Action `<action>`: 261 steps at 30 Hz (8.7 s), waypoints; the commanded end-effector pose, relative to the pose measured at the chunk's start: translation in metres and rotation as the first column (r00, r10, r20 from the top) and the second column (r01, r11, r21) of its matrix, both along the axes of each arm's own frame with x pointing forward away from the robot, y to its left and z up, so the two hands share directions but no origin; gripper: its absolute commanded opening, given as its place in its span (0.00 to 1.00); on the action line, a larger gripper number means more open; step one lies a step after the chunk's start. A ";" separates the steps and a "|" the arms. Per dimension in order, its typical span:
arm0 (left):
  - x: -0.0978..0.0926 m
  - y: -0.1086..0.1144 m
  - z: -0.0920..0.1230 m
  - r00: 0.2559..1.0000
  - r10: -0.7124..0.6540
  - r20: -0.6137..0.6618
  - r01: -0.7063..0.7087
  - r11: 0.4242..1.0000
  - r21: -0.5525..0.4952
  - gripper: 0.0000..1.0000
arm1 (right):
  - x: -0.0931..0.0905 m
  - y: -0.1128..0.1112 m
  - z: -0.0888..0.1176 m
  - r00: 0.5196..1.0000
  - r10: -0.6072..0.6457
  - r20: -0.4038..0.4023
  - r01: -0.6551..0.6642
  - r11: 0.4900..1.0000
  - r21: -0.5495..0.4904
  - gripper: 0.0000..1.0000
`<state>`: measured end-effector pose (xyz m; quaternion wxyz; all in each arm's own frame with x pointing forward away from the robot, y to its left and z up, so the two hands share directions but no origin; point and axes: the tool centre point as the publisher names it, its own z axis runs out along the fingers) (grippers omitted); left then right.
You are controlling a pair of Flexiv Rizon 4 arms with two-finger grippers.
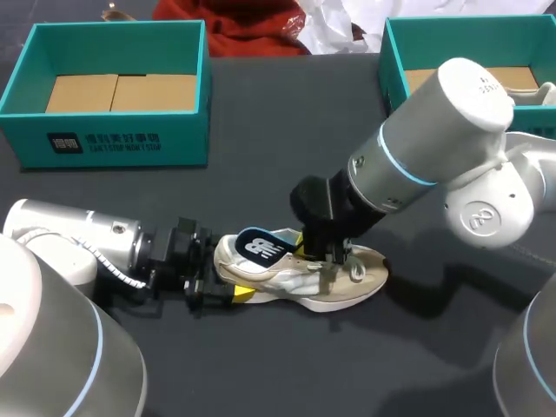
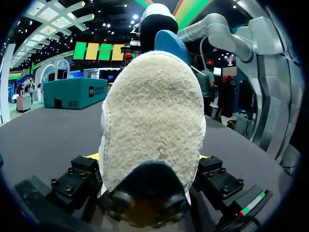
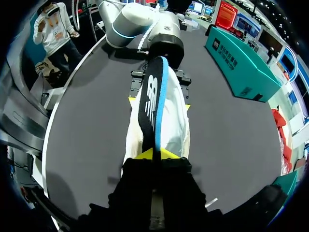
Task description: Take the shoe out of the shoebox, open the shoe tongue, remove and reinsert the insole, then place the shoe into the shoebox
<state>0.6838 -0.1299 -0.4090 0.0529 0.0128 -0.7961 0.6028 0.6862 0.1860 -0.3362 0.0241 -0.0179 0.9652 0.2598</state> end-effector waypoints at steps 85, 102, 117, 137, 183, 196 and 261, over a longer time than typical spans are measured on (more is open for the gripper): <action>0.000 0.002 -0.004 1.000 0.001 0.000 -0.001 1.000 0.001 0.00 | -0.003 0.072 0.020 0.838 0.172 -0.519 -0.137 0.985 0.104 0.54; 0.000 0.002 -0.004 1.000 0.001 0.000 -0.001 1.000 0.001 0.00 | -0.011 0.092 0.016 0.816 0.121 -0.565 -0.065 0.991 0.117 0.46; 0.000 0.002 -0.004 1.000 0.001 0.000 -0.001 1.000 0.001 0.00 | -0.018 0.105 0.020 0.831 0.104 -0.547 -0.029 0.989 0.144 0.00; 0.000 0.002 -0.004 1.000 0.001 0.000 -0.001 1.000 0.001 0.00 | -0.017 0.131 0.059 0.869 0.155 -0.469 -0.065 0.977 0.202 0.00; 0.000 0.002 -0.004 1.000 0.001 0.000 -0.001 1.000 0.001 0.00 | -0.028 0.047 0.287 0.902 0.230 -0.366 0.136 0.653 0.745 0.00; 0.000 0.002 -0.004 1.000 0.001 0.000 -0.001 1.000 0.001 0.00 | -0.046 0.002 0.317 0.918 0.086 -0.387 0.264 0.595 0.759 0.00; -0.002 0.015 -0.004 1.000 -0.001 -0.002 0.001 1.000 0.029 1.00 | -0.095 -0.043 0.327 0.893 0.027 -0.449 0.356 0.567 0.743 0.00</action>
